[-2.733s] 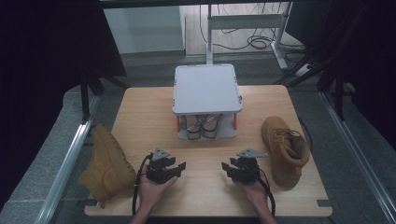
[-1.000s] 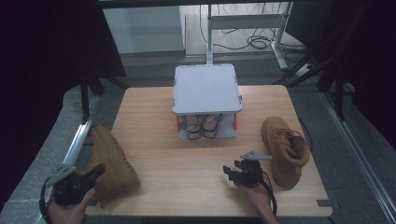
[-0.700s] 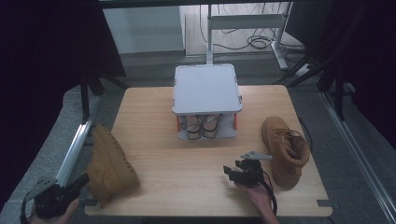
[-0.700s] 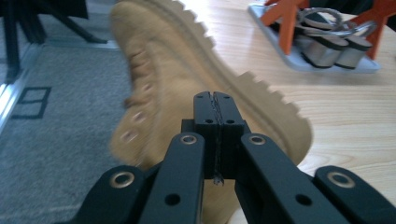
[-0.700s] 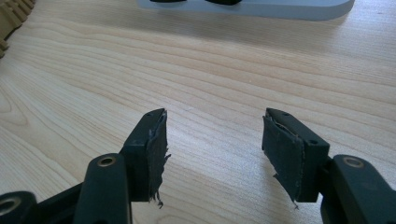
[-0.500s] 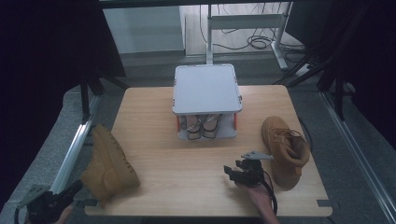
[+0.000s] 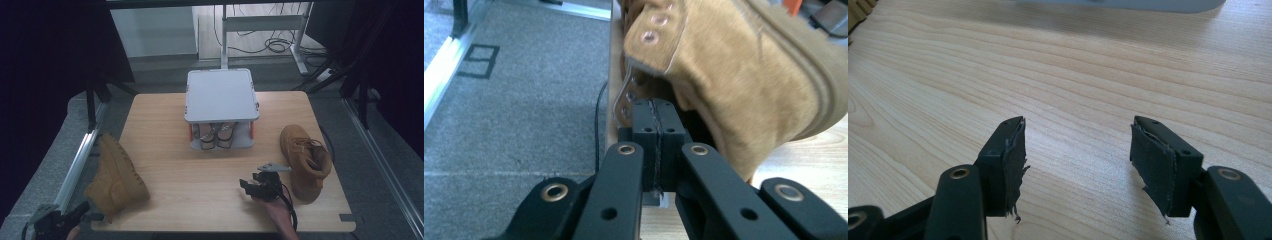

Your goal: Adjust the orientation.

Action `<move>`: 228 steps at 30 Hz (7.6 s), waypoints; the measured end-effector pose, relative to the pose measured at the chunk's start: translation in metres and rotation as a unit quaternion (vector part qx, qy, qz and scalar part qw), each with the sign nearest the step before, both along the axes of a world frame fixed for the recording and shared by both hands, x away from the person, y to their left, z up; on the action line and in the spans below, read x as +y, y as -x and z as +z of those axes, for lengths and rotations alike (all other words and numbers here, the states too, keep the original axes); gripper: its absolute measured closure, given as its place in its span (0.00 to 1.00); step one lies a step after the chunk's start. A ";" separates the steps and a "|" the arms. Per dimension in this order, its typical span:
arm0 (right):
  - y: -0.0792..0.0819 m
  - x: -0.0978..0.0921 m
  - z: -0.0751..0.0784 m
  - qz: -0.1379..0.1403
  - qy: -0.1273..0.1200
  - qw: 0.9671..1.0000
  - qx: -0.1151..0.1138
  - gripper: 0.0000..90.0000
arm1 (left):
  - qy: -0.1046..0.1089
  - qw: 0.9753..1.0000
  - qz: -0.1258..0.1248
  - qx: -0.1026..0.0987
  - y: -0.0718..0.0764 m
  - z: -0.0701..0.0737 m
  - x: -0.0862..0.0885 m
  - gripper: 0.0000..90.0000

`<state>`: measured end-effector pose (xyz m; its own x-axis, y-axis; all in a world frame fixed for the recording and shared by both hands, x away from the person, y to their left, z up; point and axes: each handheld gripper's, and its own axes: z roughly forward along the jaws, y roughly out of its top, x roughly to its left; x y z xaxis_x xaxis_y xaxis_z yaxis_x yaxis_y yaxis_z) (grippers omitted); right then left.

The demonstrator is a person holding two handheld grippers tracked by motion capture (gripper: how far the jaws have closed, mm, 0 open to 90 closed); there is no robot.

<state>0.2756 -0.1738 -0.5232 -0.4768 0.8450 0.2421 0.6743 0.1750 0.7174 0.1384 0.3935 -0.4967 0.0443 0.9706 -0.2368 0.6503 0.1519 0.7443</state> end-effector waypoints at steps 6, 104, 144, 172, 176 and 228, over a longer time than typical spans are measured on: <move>0.000 -0.001 0.001 -0.002 -0.003 1.000 -0.001 0.43 | -0.019 1.000 -0.011 0.014 -0.007 -0.010 -0.011 1.00; 0.001 -0.016 -0.004 -0.029 -0.011 1.000 0.003 0.44 | -0.038 0.984 -0.166 -0.051 -0.103 0.022 -0.208 1.00; 0.001 -0.015 -0.005 -0.030 -0.004 1.000 0.004 0.43 | -0.061 0.986 -0.152 -0.041 -0.091 0.010 -0.179 1.00; 0.001 -0.013 -0.007 -0.029 0.003 1.000 0.005 0.43 | -0.084 0.980 -0.177 -0.017 -0.075 0.024 -0.109 1.00; 0.001 -0.012 -0.008 -0.027 0.005 1.000 0.006 0.43 | -0.088 0.980 -0.177 -0.012 -0.074 0.024 -0.097 1.00; 0.018 -0.019 0.007 0.005 0.004 0.999 -0.039 0.81 | -0.030 0.964 -0.264 -0.020 -0.107 0.006 -0.200 0.65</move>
<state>0.2578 -0.1926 -0.5160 -0.5022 0.8420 0.1970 0.6143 0.1871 0.7665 0.2453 0.1933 -0.4912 0.5444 0.8216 -0.1690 0.5961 -0.2372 0.7671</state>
